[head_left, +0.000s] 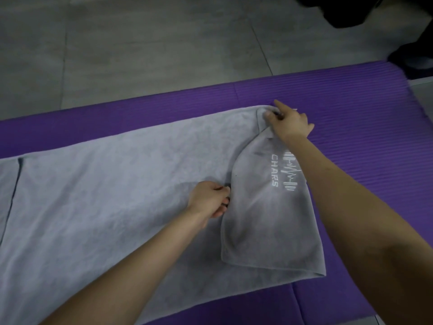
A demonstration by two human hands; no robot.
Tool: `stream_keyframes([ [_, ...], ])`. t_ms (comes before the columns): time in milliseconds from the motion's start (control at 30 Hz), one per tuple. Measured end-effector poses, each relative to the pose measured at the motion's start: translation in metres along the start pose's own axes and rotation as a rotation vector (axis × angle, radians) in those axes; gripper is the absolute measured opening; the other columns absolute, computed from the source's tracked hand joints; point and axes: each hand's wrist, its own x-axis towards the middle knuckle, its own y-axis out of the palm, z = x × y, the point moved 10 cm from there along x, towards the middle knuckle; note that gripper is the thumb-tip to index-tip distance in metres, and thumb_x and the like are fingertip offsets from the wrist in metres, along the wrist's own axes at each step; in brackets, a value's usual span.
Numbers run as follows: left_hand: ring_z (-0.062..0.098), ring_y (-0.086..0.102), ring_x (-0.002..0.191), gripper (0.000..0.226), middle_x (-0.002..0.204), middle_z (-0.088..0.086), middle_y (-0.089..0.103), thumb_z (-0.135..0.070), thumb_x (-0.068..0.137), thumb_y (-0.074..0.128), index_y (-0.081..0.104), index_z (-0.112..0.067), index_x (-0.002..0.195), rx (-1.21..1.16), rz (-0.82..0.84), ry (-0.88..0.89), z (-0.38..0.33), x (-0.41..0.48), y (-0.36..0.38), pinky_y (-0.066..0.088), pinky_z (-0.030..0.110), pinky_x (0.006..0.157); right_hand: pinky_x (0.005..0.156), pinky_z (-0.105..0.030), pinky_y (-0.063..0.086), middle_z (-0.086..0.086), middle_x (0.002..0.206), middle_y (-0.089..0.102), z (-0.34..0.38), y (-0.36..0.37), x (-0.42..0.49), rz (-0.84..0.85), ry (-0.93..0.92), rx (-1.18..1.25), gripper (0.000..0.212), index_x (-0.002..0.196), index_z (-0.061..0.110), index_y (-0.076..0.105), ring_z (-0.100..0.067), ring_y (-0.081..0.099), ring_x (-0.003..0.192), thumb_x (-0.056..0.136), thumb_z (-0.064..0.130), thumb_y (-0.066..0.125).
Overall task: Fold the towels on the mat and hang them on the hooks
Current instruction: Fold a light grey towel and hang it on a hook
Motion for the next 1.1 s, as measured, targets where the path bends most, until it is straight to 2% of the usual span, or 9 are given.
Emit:
stream_keyframes([
  [133, 0.009, 0.049, 0.049, 0.019, 0.069, 0.004, 0.058, -0.022, 0.091, 0.058, 0.065, -0.006, 0.086, 0.060, 0.047, 0.022, -0.002, 0.003, 0.007, 0.038, 0.013, 0.038, 0.104, -0.047, 0.018, 0.003, 0.124, 0.061, -0.002, 0.000, 0.003, -0.063, 0.018, 0.018, 0.035, 0.120, 0.041, 0.060, -0.025, 0.040, 0.122, 0.087, 0.053, 0.054],
  [400, 0.007, 0.049, 0.055, 0.020, 0.069, 0.001, 0.058, -0.021, 0.085, 0.066, 0.069, -0.006, 0.099, 0.050, 0.108, 0.027, -0.005, 0.005, 0.016, 0.041, 0.011, 0.043, 0.090, -0.033, 0.017, 0.007, 0.109, 0.067, -0.003, 0.003, 0.006, -0.080, -0.081, 0.147, 0.032, 0.117, 0.043, 0.062, -0.020, 0.043, 0.114, 0.085, 0.049, 0.059],
  [533, 0.009, 0.056, 0.064, 0.022, 0.076, 0.003, 0.061, -0.020, 0.084, 0.068, 0.067, -0.004, 0.099, 0.040, 0.118, -0.001, -0.007, 0.005, 0.019, 0.049, 0.013, 0.051, 0.103, -0.043, 0.021, -0.004, 0.118, 0.061, 0.002, 0.003, 0.007, 0.003, -0.084, -0.050, 0.040, 0.120, 0.031, 0.062, -0.026, 0.043, 0.117, 0.085, 0.052, 0.057],
  [600, 0.011, 0.060, 0.070, 0.024, 0.084, 0.005, 0.064, -0.019, 0.084, 0.068, 0.065, -0.001, 0.101, 0.038, 0.123, -0.008, -0.008, 0.003, 0.021, 0.051, 0.015, 0.055, 0.104, -0.044, 0.021, -0.004, 0.119, 0.061, 0.004, 0.002, 0.008, 0.024, -0.034, -0.067, 0.036, 0.117, 0.037, 0.063, -0.025, 0.043, 0.119, 0.085, 0.052, 0.059],
  [700, 0.014, 0.062, 0.068, 0.021, 0.082, 0.007, 0.065, -0.015, 0.085, 0.066, 0.061, 0.000, 0.100, -0.015, 0.136, -0.018, -0.011, -0.005, 0.023, 0.053, 0.018, 0.055, 0.103, -0.043, 0.021, 0.004, 0.113, 0.064, 0.001, -0.002, 0.005, -0.001, 0.041, 0.088, 0.024, 0.103, 0.040, 0.068, -0.021, 0.045, 0.118, 0.081, 0.051, 0.063],
  [767, 0.014, 0.062, 0.065, 0.012, 0.079, 0.006, 0.064, -0.014, 0.086, 0.065, 0.059, -0.004, 0.091, -0.019, 0.122, -0.012, -0.013, -0.010, 0.020, 0.054, 0.020, 0.055, 0.106, -0.041, 0.022, 0.012, 0.102, 0.067, -0.004, -0.002, 0.003, 0.016, 0.088, 0.368, 0.015, 0.086, 0.040, 0.069, -0.017, 0.051, 0.112, 0.074, 0.050, 0.071],
  [833, 0.015, 0.061, 0.064, 0.010, 0.078, 0.008, 0.063, -0.013, 0.087, 0.064, 0.056, -0.008, 0.083, -0.017, 0.085, 0.015, -0.017, -0.015, 0.014, 0.055, 0.022, 0.055, 0.105, -0.047, 0.031, 0.019, 0.086, 0.066, -0.004, -0.007, -0.002, 0.048, 0.081, 0.582, 0.022, 0.074, 0.043, 0.070, -0.016, 0.059, 0.102, 0.058, 0.057, 0.075],
  [900, 0.015, 0.062, 0.063, 0.010, 0.077, 0.008, 0.062, -0.011, 0.088, 0.063, 0.055, -0.008, 0.084, -0.031, 0.067, 0.047, -0.023, -0.022, 0.009, 0.056, 0.024, 0.054, 0.101, -0.050, 0.037, 0.021, 0.080, 0.065, -0.007, -0.024, -0.006, 0.001, 0.011, 0.629, 0.031, 0.072, 0.049, 0.068, -0.016, 0.061, 0.098, 0.045, 0.065, 0.069],
  [1100, 0.005, 0.058, 0.047, 0.014, 0.065, 0.003, 0.058, -0.012, 0.087, 0.063, 0.053, -0.009, 0.078, -0.022, 0.083, 0.152, -0.053, -0.070, -0.021, 0.058, 0.035, 0.062, 0.098, -0.047, 0.042, 0.024, 0.089, 0.058, 0.047, -0.096, -0.065, -0.089, -0.229, 0.632, 0.008, 0.068, 0.052, 0.064, -0.007, 0.057, 0.098, 0.062, 0.054, 0.069],
])
